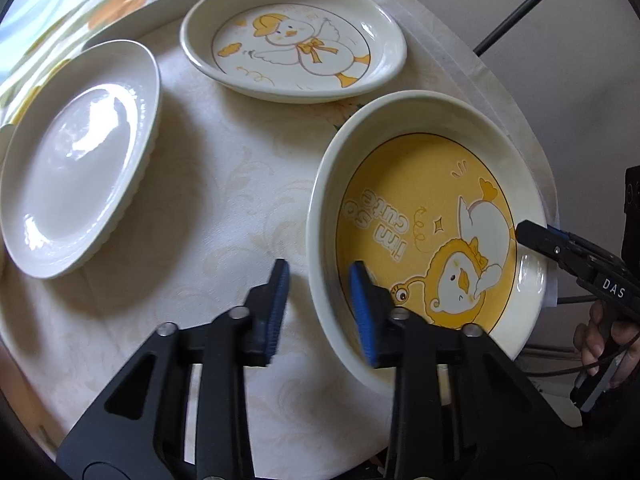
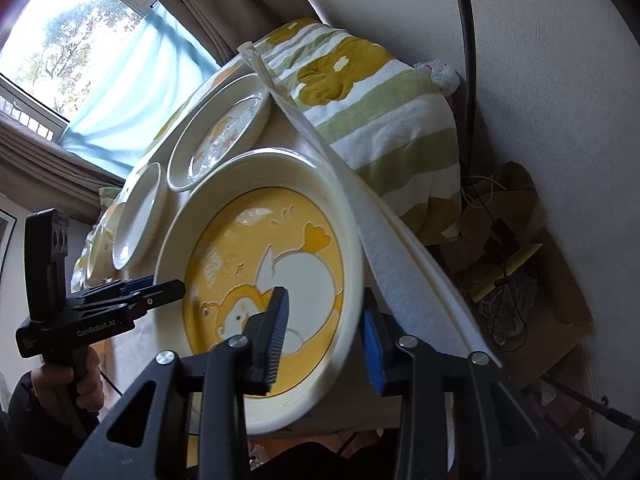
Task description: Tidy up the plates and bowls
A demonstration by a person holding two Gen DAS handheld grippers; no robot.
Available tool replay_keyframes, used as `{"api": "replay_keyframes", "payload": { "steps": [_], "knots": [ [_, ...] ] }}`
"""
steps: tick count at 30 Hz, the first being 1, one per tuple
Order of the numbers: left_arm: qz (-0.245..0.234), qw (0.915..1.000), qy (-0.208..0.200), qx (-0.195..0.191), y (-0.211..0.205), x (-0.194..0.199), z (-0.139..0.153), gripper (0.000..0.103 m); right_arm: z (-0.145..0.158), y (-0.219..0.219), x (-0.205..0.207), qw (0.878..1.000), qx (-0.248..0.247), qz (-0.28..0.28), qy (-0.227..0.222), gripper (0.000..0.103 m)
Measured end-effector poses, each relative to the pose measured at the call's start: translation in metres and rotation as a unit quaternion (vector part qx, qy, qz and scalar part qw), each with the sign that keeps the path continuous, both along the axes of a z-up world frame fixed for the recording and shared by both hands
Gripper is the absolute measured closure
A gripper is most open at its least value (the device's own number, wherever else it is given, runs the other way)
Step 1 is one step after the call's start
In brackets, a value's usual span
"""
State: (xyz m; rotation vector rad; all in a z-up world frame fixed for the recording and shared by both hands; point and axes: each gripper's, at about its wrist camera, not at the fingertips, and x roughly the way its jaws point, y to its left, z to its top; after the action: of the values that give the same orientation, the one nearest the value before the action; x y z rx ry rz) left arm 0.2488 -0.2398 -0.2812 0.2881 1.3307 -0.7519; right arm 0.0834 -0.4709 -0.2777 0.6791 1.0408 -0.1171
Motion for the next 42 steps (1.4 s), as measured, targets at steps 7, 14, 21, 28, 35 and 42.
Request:
{"api": "replay_keyframes", "payload": {
  "steps": [7, 14, 21, 28, 35, 42],
  "knots": [
    [-0.005, 1.0000, 0.004, 0.000, -0.007, 0.000, -0.006, 0.085, -0.004, -0.004, 0.006, 1.000, -0.005, 0.006, 0.003, 0.083],
    [-0.012, 0.9995, -0.022, 0.020, -0.015, -0.004, 0.000, 0.085, -0.003, -0.004, 0.011, 1.000, -0.013, 0.024, 0.010, 0.083],
    [-0.014, 0.9989, -0.039, 0.020, -0.011, -0.009, 0.004, 0.085, 0.001, -0.001, 0.017, 0.998, -0.041, 0.046, 0.009, 0.083],
    [0.018, 0.9984, -0.054, 0.002, 0.007, -0.022, 0.017, 0.085, 0.006, 0.009, 0.023, 0.996, -0.052, 0.073, -0.005, 0.083],
    [0.083, 0.9940, -0.071, -0.014, 0.051, -0.028, 0.045, 0.085, 0.026, 0.033, 0.037, 0.991, -0.058, 0.119, -0.029, 0.082],
    [0.174, 0.9806, -0.086, -0.023, 0.119, -0.034, 0.075, 0.085, 0.050, 0.080, 0.070, 0.976, -0.054, 0.207, -0.045, 0.082]
  ]
}}
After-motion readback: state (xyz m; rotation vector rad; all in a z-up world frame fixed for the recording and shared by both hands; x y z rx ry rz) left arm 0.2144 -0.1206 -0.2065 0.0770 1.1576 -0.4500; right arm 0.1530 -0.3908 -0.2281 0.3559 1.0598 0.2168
